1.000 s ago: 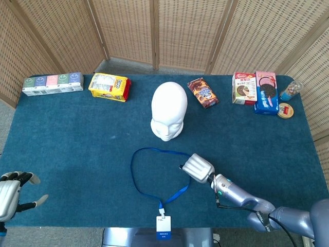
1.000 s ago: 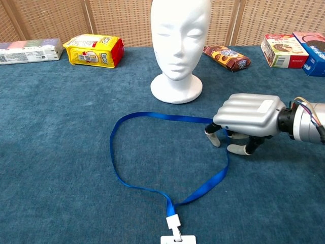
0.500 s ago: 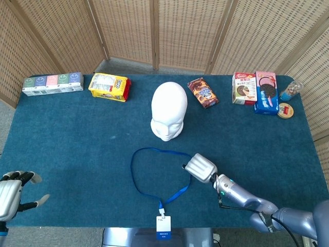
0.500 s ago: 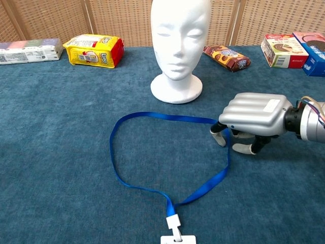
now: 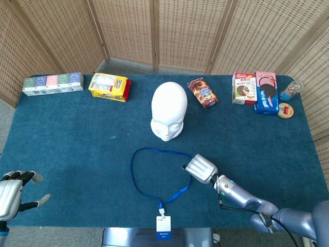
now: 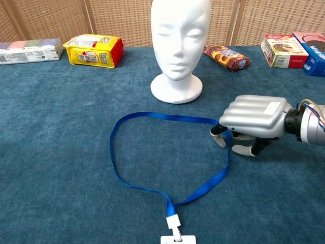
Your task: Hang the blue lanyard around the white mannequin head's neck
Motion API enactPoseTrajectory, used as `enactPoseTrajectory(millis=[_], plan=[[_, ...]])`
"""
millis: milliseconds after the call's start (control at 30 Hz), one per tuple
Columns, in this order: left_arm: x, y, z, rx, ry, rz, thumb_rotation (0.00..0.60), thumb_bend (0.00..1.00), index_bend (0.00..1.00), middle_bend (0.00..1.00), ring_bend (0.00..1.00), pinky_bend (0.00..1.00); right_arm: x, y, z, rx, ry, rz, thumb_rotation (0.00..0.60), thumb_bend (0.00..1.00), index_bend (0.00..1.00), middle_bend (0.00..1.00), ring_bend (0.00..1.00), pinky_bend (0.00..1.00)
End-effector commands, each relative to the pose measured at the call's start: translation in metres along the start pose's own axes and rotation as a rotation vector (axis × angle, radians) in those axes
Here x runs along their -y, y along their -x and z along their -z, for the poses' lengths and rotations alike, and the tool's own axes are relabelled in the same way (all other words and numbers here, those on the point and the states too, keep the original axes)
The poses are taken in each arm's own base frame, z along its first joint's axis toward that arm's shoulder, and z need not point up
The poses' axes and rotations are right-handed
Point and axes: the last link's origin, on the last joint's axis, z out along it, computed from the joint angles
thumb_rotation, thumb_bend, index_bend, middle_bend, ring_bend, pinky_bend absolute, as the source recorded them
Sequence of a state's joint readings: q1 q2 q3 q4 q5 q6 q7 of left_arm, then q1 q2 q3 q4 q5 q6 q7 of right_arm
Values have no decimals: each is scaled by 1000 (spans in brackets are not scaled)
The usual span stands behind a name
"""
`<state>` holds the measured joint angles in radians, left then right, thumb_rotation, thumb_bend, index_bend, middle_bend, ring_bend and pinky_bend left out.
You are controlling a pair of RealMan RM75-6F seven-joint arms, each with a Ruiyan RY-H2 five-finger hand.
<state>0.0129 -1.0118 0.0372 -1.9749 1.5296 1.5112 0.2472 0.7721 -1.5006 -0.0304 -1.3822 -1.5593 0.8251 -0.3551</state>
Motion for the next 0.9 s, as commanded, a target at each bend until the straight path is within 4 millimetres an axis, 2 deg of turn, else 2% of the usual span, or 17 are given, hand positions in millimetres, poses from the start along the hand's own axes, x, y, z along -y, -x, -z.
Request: enactPoseTrajectory(millis=[33, 233, 467, 900], plan=[[0, 0, 0, 0, -1, 0, 468, 113, 426, 487, 364, 278, 0, -1, -1, -4, 0, -3, 600, 496, 446, 964, 1000, 1000], [0, -1, 0, -3, -3, 4, 464, 113, 413, 487, 364, 279, -1, -3, -2, -13, -6, 0, 600, 492, 445, 965, 1000, 1000], [0, -1, 0, -3, 0, 7, 467, 113, 403, 487, 364, 279, 0, -4, -2, -15, -9, -2, 600, 383, 446, 964, 1000, 1000], [2, 0, 0, -4, -4, 10, 466, 113, 386, 487, 364, 279, 2, -7, -7, -20, -9, -10, 600, 372, 466, 965, 1000, 1000]])
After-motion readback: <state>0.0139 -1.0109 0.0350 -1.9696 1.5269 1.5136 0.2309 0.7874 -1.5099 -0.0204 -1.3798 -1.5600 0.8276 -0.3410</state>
